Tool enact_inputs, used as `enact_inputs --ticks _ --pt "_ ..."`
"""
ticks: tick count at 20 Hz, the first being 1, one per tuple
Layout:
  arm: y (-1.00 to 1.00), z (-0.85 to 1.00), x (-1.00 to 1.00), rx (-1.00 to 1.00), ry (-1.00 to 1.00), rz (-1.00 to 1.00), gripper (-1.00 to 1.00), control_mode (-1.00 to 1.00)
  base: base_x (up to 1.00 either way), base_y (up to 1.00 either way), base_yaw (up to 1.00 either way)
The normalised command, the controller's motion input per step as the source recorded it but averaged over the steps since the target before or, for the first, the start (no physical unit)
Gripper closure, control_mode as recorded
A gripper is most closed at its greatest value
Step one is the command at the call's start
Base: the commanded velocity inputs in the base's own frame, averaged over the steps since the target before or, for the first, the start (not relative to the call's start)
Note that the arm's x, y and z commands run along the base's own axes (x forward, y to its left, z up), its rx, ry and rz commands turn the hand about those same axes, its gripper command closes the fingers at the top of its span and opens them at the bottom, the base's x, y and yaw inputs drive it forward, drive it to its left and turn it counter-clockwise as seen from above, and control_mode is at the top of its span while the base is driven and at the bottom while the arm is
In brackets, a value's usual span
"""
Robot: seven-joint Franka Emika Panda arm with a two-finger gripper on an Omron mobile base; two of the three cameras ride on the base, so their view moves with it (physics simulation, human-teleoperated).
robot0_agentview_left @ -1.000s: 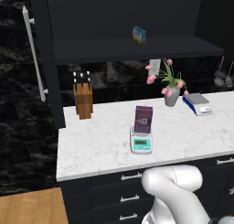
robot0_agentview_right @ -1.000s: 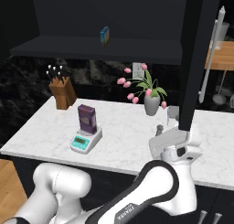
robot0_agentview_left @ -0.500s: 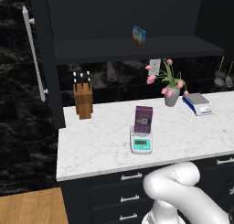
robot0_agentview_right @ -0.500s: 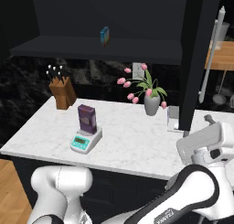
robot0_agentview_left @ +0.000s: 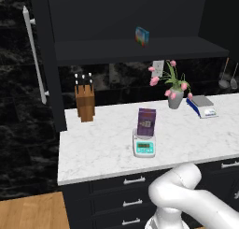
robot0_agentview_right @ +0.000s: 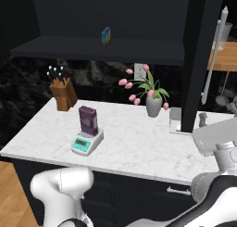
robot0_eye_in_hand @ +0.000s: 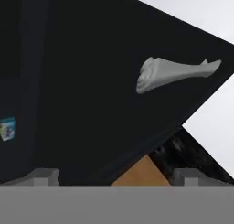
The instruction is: Pick the cereal and place it on the digital scale for weighing, and close the cabinet.
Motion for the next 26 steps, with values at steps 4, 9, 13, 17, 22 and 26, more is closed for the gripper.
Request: enact_inputs --ticks 4,9,13,17,22,26 --pt "0.64 0.84 0.03 0.00 -0.30 0.27 -1.00 -1.00 0.00 0.00 0.00" --pt "0.97 0.47 0.00 -0.01 -0.29 0.30 -1.00 -1.00 0.00 0.00 0.00" --pt "1.00 0.14 0.04 -0.07 -0.24 0.24 -1.00 -1.00 0.00 0.00 0.00" --pt "1.00 0.21 0.47 -0.01 -0.08 0.07 -1.00 -1.00 0.00 0.00 0.00" --pt "1.00 0.15 0.69 0.00 0.00 0.00 -1.00 -1.00 0.00 0.00 0.00" --pt "0.92 0.08 0.77 0.00 0.10 -0.10 -1.00 -1.00 0.00 0.00 0.00"
